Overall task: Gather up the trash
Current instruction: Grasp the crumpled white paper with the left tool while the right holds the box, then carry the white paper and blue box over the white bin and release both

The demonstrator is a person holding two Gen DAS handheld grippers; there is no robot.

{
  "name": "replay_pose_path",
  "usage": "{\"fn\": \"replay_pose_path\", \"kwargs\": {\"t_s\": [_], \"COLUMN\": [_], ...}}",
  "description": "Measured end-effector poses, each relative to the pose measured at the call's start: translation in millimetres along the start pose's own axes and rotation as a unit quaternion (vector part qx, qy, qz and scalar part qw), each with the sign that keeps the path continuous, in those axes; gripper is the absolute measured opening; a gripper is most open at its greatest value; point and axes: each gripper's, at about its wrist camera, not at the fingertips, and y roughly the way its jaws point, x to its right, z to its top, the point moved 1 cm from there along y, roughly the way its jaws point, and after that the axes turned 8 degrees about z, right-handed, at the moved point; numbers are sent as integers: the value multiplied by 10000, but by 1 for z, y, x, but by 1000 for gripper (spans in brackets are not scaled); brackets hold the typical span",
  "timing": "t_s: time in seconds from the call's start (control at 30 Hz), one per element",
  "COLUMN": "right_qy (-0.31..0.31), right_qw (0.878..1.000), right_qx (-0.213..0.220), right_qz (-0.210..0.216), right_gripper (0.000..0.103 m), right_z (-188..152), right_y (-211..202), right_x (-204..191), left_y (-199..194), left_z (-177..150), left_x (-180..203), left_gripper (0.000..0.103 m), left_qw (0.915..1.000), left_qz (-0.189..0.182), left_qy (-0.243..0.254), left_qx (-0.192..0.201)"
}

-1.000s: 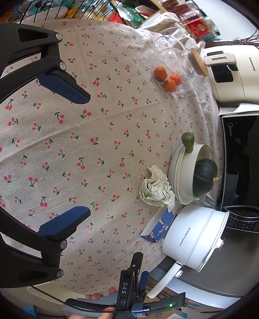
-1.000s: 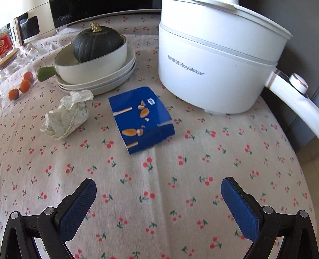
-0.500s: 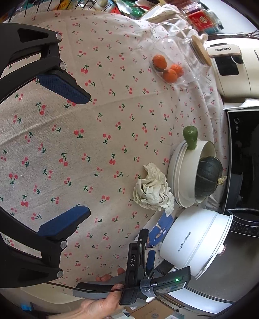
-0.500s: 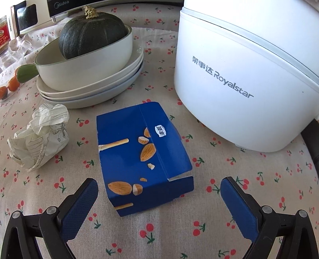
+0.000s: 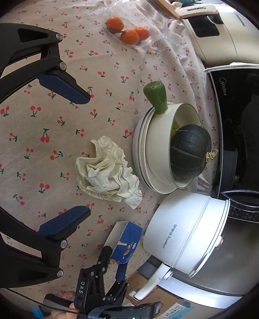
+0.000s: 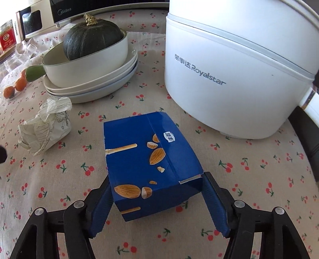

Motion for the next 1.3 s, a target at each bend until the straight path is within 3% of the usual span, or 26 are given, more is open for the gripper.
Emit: {"fn": "replay_pose_path", "kwargs": {"t_s": [0.1, 0.23, 0.3, 0.33, 0.4, 0.47, 0.57, 0.8, 1.3], "right_qy": [-16, 114, 145, 163, 195, 217, 239, 225, 251], "right_qw": [10000, 9999, 9999, 9999, 9998, 9998, 9997, 9997, 9992], "right_qx": [59, 84, 38, 10, -22, -25, -31, -25, -6], "right_qz": [-9, 18, -18, -27, -43, -47, -70, -100, -303], "right_gripper": [65, 65, 65, 65, 64, 64, 64, 63, 62], "right_z": [-9, -25, -34, -39, -47, -51, -55, -72, -120], "right_y": [-16, -32, -34, -36, -38, -40, -48, -86, -156], "right_x": [5, 16, 21, 24, 28, 27, 25, 10, -33], "left_y": [16, 34, 44, 47, 43, 37, 24, -27, -144], "left_z": [9, 14, 14, 13, 13, 12, 8, -16, -94], "left_x": [3, 16, 21, 22, 23, 22, 24, 45, 68], "left_gripper": [99, 94, 78, 65, 60, 40, 36, 35, 35], "left_qw": [9994, 9992, 9989, 9986, 9986, 9978, 9971, 9981, 9973], "left_qz": [-311, -405, -424, -454, -509, -634, -682, -555, -510], "left_qy": [-138, 50, 84, 47, -41, -157, -277, 47, 413], "left_qx": [-5, -32, -205, -253, -154, -143, -214, -244, -315]}}
